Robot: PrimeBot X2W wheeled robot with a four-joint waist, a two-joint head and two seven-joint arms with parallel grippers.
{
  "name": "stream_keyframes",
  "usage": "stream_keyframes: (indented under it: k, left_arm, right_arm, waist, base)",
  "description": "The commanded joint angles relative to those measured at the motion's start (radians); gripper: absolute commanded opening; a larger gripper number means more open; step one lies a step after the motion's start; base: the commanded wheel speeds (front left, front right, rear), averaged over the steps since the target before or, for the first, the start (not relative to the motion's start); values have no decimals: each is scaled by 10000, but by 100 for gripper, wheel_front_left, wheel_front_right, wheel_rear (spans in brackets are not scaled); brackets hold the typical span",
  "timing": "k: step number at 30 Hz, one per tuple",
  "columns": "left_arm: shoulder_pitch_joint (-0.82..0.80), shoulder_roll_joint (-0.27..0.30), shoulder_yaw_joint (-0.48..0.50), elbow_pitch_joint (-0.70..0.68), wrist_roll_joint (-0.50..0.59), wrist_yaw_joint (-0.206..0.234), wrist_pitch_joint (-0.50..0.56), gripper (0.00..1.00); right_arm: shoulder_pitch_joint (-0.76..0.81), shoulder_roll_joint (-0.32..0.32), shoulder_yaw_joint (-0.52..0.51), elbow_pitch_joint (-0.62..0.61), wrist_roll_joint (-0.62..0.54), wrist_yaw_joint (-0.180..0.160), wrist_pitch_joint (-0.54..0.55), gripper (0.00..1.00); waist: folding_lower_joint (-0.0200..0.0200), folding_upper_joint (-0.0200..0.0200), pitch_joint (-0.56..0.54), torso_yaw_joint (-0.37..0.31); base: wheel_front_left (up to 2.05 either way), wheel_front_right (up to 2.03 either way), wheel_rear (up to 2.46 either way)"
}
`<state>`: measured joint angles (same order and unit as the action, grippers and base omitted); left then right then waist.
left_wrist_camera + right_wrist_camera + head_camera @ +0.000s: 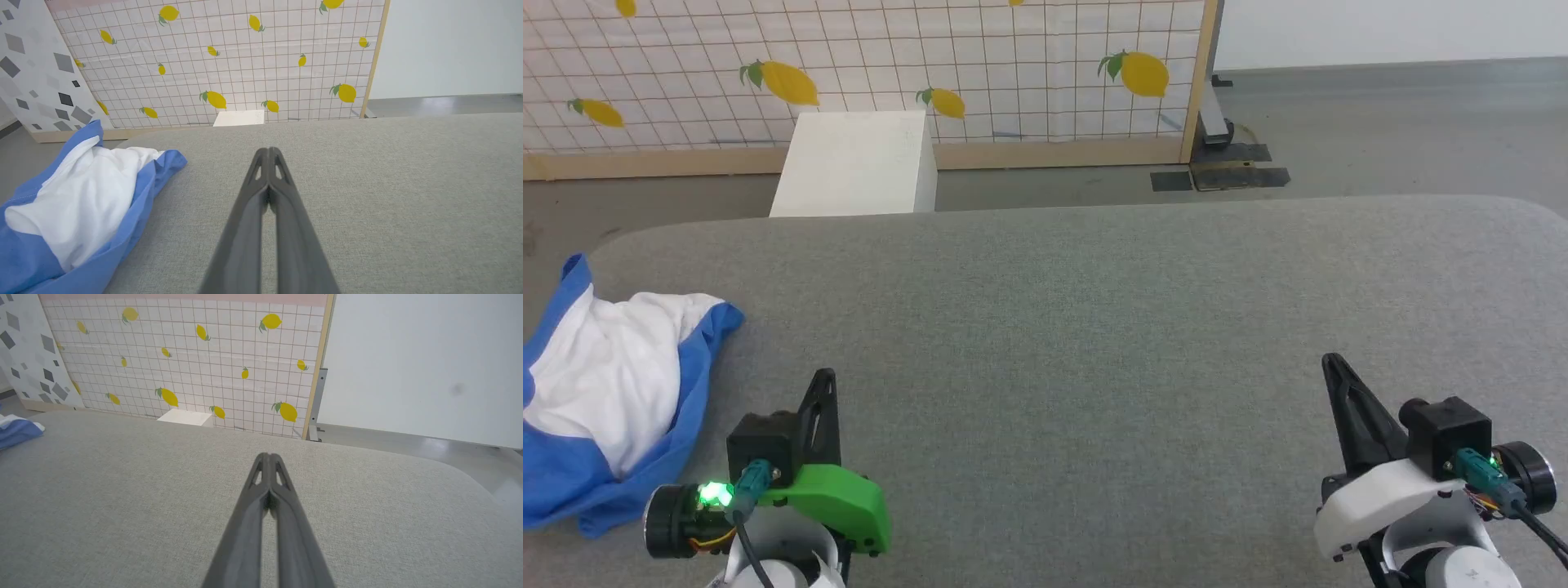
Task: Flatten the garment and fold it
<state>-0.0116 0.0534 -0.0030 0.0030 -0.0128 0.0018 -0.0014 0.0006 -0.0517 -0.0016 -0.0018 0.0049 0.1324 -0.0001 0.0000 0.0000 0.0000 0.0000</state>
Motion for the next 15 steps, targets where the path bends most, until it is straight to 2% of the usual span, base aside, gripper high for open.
stream_keyframes:
  k: [1, 15]
  left_arm:
    - [116, -32, 30, -30, 128, -18, 14, 0]
    - [116, -32, 30, -30, 128, -18, 14, 0]
  right_arm:
    - [-6, 15, 16, 18, -49, -17, 1, 0]
    - [-6, 15, 16, 18, -49, -17, 1, 0]
  waist:
    - [0, 0, 0, 0]
    - [0, 0, 0, 0]
  base:
    - [0, 0, 0]
    - [0, 0, 0]
